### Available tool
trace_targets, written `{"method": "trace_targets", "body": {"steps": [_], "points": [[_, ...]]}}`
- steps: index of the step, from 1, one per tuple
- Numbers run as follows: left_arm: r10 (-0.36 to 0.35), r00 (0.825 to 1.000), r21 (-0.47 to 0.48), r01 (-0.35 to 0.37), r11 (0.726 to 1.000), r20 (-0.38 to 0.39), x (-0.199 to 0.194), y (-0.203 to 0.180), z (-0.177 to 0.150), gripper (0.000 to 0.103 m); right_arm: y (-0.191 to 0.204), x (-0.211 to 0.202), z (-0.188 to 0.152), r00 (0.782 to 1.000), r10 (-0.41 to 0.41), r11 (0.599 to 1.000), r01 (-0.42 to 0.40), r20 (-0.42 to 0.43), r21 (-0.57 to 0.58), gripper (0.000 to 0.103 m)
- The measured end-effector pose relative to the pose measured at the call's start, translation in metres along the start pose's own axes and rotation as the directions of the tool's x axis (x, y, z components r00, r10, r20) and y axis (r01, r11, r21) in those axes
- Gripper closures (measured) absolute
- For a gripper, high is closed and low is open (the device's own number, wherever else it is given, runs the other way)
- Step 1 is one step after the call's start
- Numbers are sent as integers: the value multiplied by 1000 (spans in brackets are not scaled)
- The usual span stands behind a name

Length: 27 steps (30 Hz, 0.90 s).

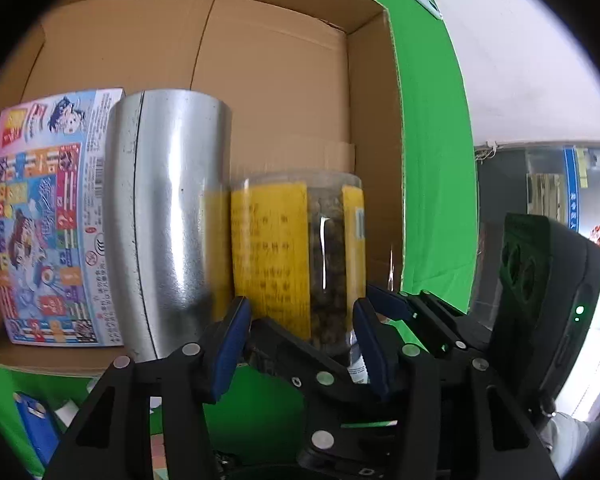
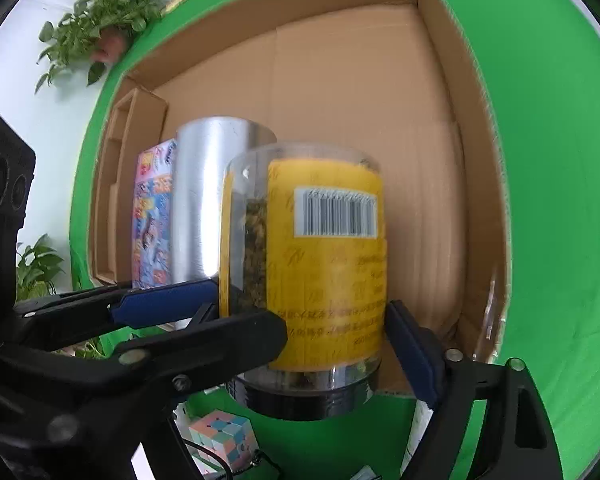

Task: Organize rigid objects
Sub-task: 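Carry the jar into the tray and lower it beside the silver can, then open the left gripper to release the jar and withdraw it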

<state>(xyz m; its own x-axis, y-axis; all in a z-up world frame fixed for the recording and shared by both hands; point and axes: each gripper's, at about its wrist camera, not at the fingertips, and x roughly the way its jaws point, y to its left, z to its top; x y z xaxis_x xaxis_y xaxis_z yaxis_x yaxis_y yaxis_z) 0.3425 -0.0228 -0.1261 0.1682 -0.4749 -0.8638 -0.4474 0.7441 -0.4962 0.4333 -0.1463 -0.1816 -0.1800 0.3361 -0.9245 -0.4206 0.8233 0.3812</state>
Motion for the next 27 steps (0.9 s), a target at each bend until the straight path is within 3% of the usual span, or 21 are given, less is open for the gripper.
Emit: {"method": "trace_targets", "body": {"steps": [6, 12, 16, 20, 21, 23, 25, 26, 27], "points": [[46, 994, -9, -45, 999, 96, -31, -1, -20, 49, -10, 9, 1, 998, 55, 998, -55, 6, 22, 19], [124, 963, 19, -133, 991, 239, -76, -9, -58, 46, 0, 18, -10, 1000, 18, 999, -18, 9, -33, 18], [153, 926, -4, -161, 987, 344, -107, -13, -93, 41, -2, 3, -19, 996, 55, 998, -53, 73, -30, 18], [193, 891, -68, -181, 981, 412, -133, -2, -117, 40, -3, 4, -20, 995, 53, 998, -52, 80, -21, 30], [220, 870, -82, -205, 975, 441, -139, -5, -124, 40, -6, 6, -20, 997, 39, 999, -38, 72, -14, 35], [275, 830, -101, -259, 961, 485, -147, -10, -133, 36, -9, 6, -17, 997, 42, 999, -42, 63, -2, 35], [330, 788, -126, -312, 942, 519, -157, -12, -146, 24, -7, -2, -18, 995, 67, 998, -66, 68, -14, 33], [345, 778, -135, -324, 936, 525, -160, -11, -150, 24, -6, -9, -20, 992, 96, 995, -95, 82, -21, 25], [358, 771, -149, -331, 932, 526, -163, -8, -156, 24, -3, -17, -24, 987, 122, 992, -119, 104, -31, 10]]}}
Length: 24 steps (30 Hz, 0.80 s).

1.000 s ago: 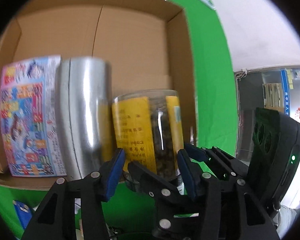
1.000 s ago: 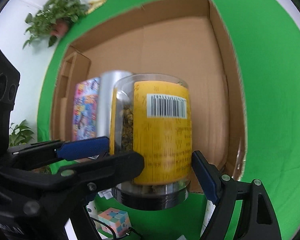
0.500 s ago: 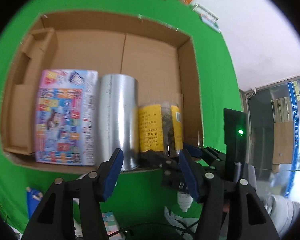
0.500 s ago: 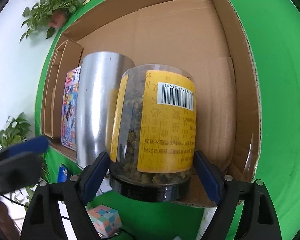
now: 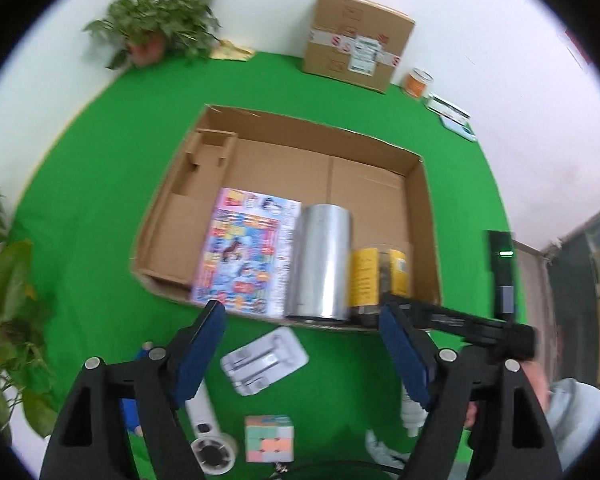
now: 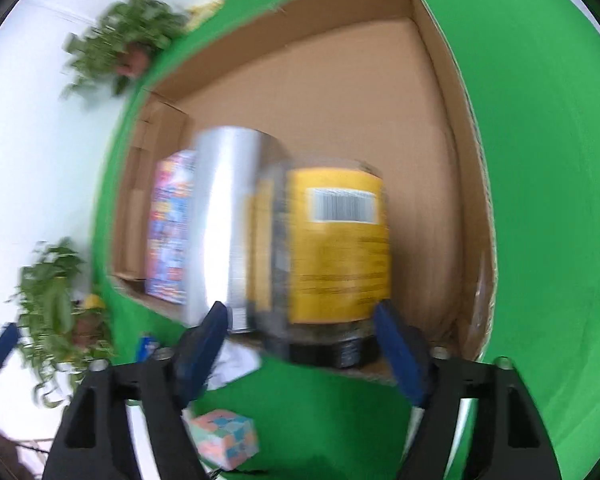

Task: Organize rigid objects
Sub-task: 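Open the left gripper to release the jar and withdraw it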

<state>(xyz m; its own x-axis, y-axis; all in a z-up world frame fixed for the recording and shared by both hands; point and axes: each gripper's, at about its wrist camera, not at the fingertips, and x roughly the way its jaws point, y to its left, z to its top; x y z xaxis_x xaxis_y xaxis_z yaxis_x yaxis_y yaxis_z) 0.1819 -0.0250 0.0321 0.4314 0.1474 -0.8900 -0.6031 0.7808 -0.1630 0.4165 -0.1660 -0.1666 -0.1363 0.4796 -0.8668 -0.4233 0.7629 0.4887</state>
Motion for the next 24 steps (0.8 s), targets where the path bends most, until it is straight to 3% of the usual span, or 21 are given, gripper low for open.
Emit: {"method": "trace_targets", "body": {"steps": [1, 3, 5, 7, 8, 9, 10, 11, 12, 13, 14, 15, 16, 17, 18, 19, 21, 24], "points": [[3, 1000, -13, -3, 1000, -1, -3, 3, -3, 24, 5, -12, -5, 999, 4, 1000, -4, 38, -11, 0], [12, 1000, -49, -11, 999, 10, -9, 14, -8, 24, 12, -33, -17, 994, -15, 1000, 17, 104, -18, 1], [30, 999, -72, -27, 997, 41, -19, 19, -15, 24, 18, -43, -28, 993, -39, 999, 41, 110, -8, 1], [97, 993, -88, -90, 992, 74, -32, 28, -27, 27, 26, -49, -41, 990, -87, 996, 88, 110, 3, 1], [137, 987, -93, -128, 987, 86, -40, 33, -34, 35, 31, -52, -48, 988, -105, 994, 106, 112, 0, 1], [151, 984, -96, -142, 985, 91, -45, 37, -40, 57, 34, -54, -52, 987, -110, 994, 112, 116, -6, 3], [147, 985, -103, -137, 985, 92, -51, 43, -46, 85, 41, -57, -58, 985, -116, 993, 120, 129, -22, 18], [127, 987, -115, -116, 987, 95, -56, 49, -52, 94, 49, -59, -62, 983, -116, 991, 123, 140, -45, 32], [108, 988, -143, -92, 985, 108, -66, 58, -61, 96, 55, -63, -67, 980, -123, 986, 139, 154, -92, 69], [113, 986, -158, -93, 983, 126, -74, 63, -68, 96, 69, -64, -73, 973, -157, 970, 184, 170, -157, 87], [120, 982, -161, -96, 982, 144, -81, 65, -74, 96, 77, -66, -78, 968, -168, 960, 204, 184, -195, 87], [128, 978, -162, -101, 982, 163, -90, 67, -81, 89, 85, -69, -83, 967, -151, 957, 195, 203, -216, 87], [141, 978, -170, -114, 979, 157, -94, 70, -86, 56, 93, -71, -89, 968, -131, 956, 180, 215, -230, 83], [152, 978, -181, -126, 975, 142, -94, 72, -90, 32, 100, -71, -95, 966, -126, 952, 181, 224, -246, 60], [167, 977, -197, -138, 971, 136, -96, 74, -96, 7, 107, -71, -102, 963, -130, 949, 190, 238, -253, 17], [168, 974, -200, -136, 970, 154, -99, 76, -100, 6, 108, -72, -106, 960, -122, 950, 186, 252, -251, 2], [150, 975, -186, -118, 975, 166, -102, 76, -107, 6, 114, -78, -118, 951, -110, 952, 185, 290, -244, 2], [130, 977, -180, -99, 979, 171, -101, 83, -109, 6, 126, -75, -131, 952, -148, 942, 217, 267, -254, 2]]}}
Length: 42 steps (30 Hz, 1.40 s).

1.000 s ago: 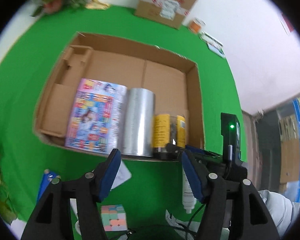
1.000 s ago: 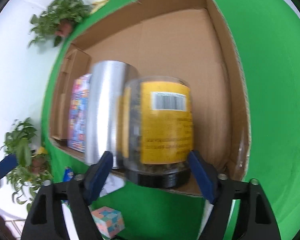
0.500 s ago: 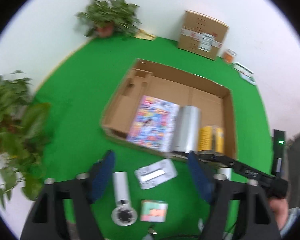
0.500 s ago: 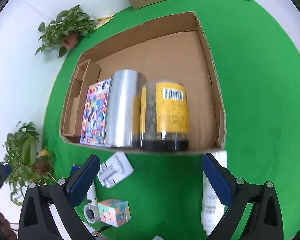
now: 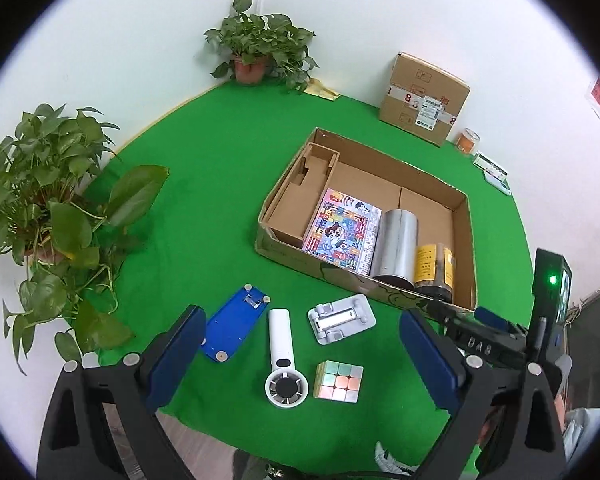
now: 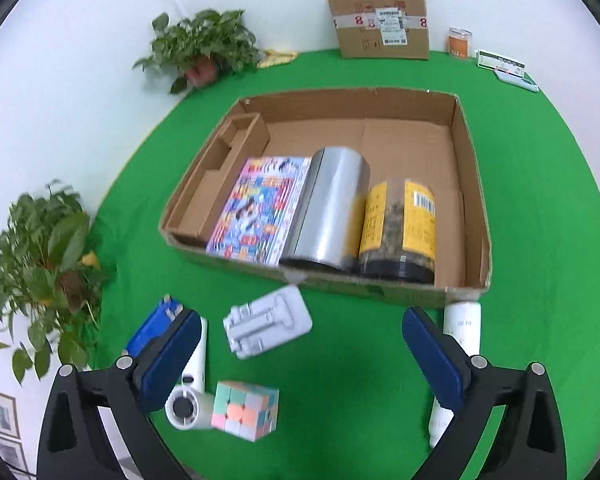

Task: Organize rigid objects
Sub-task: 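Open the left gripper to release the jar and withdraw it, then grasp the white lotion tube with the right gripper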

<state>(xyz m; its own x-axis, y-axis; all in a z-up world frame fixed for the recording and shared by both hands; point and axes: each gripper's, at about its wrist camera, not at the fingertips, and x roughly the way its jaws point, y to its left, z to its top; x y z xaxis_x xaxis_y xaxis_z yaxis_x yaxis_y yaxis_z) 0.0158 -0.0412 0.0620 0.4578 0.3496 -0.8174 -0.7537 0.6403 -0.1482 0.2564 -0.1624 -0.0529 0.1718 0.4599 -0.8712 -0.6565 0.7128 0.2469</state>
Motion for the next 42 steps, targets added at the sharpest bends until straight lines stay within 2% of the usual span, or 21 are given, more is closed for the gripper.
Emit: {"method": "trace_targets", "body": {"steps": [5, 6, 7, 9, 11, 12, 13, 15, 17, 20, 22, 26, 28, 30, 34, 37, 42], "points": [[-76, 996, 86, 71, 994, 53, 1, 1, 12, 8, 12, -11, -10, 998, -57, 998, 56, -3, -25, 3], [-129, 989, 118, 121, 986, 66, 0, -1, 16, 23, 13, -15, -11, 997, -74, 997, 74, 4, -26, 12], [-170, 984, 137, 160, 978, 61, 2, -1, 20, 60, 13, -19, -10, 997, -78, 997, 78, 12, -19, 34], [-260, 965, 165, 260, 952, -19, 14, -3, 27, 98, 11, -25, -9, 996, -90, 996, 90, 3, 0, 58], [-263, 964, 212, 264, 941, -29, 18, -8, 31, 98, 14, -34, -12, 995, -101, 995, 101, 25, 16, 54], [-244, 970, 253, 238, 938, -6, 17, -14, 33, 88, 15, -38, -15, 992, -119, 993, 118, 39, 24, 33], [-240, 971, 273, 231, 934, -2, 17, -17, 34, 53, 14, -42, -19, 988, -143, 989, 141, 51, 41, 4], [-280, 960, 280, 277, 919, -27, 23, -22, 36, 1, 10, -52, -27, 980, -174, 982, 166, 92, 89, 1], [-312, 950, 296, 307, 904, -34, 27, -26, 37, 1, 9, -56, -35, 974, -212, 974, 203, 85, 102, 1], [-293, 950, 313, 314, 896, -111, 43, -34, 37, 1, -1, -55, -48, 973, -226, 964, 217, 49, 152, 1], [-303, 940, 308, 338, 889, -159, 51, -36, 37, 1, -13, -52, -57, 970, -241, 951, 231, 25, 205, 1], [-288, 939, 299, 334, 894, -186, 63, -41, 36, 1, -39, -42, -70, 968, -252, 935, 246, -9, 255, 1], [-228, 953, 290, 280, 915, -200, 75, -46, 35, 1, -56, -33, -73, 965, -262, 928, 261, -30, 266, 1], [-186, 957, 276, 244, 930, -222, 86, -50, 33, 1, -72, -22, -73, 962, -269, 926, 269, -37, 265, 1], [-153, 961, 262, 213, 941, -229, 90, -56, 31, 1, -104, 5, -70, 953, -300, 927, 303, -48, 220, 1], [-98, 973, 264, 153, 952, -211, 87, -61, 29, 1, -123, 32, -70, 954, -291, 937, 299, -68, 180, 1], [-18, 974, 240, 74, 968, -227, 88, -66, 16, 1, -147, 68, -73, 958, -277, 950, 284, -73, 128, 1]]}}
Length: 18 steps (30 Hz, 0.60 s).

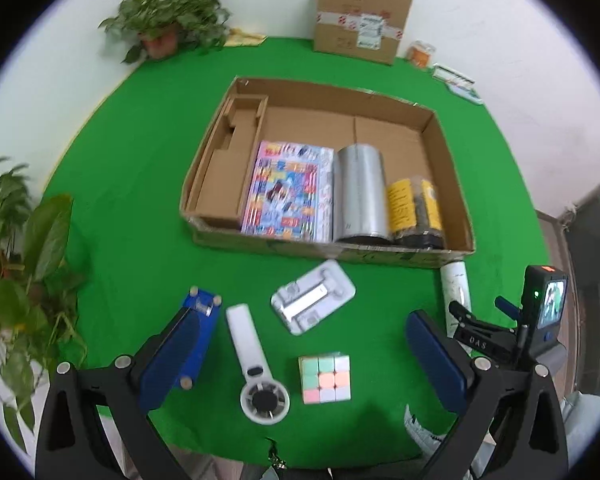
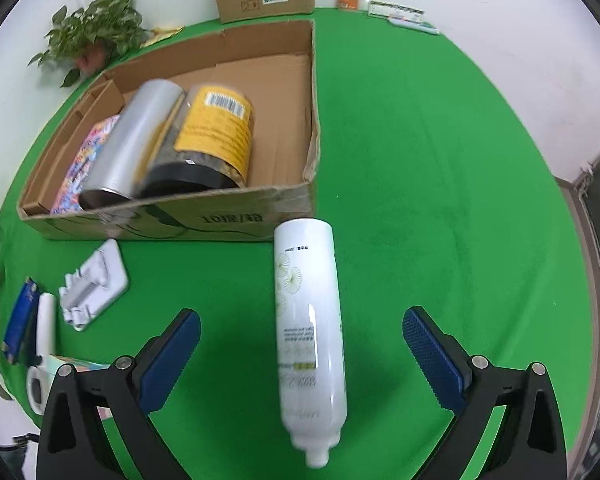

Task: Organize rigid objects
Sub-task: 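Grasp the white lotion tube with the right gripper, then lift the lotion tube and lower it upright into the tray beside the jar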

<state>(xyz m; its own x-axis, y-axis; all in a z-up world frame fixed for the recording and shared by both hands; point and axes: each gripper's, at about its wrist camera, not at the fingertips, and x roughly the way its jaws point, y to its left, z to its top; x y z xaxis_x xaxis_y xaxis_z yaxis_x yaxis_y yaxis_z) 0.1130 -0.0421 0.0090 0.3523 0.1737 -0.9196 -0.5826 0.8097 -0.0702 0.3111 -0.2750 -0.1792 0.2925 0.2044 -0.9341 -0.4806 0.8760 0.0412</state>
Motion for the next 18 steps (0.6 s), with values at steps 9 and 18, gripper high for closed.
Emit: {"method": "trace_targets", "body": {"steps": [9, 18], "points": [[33, 998, -8, -33, 999, -58, 5, -21, -20, 1, -13, 46, -13, 996, 55, 998, -58, -72, -35, 37], [-19, 996, 30, 21, 999, -86, 22, -35, -11, 1, -20, 65, -21, 992, 69, 997, -73, -103, -34, 61]]}}
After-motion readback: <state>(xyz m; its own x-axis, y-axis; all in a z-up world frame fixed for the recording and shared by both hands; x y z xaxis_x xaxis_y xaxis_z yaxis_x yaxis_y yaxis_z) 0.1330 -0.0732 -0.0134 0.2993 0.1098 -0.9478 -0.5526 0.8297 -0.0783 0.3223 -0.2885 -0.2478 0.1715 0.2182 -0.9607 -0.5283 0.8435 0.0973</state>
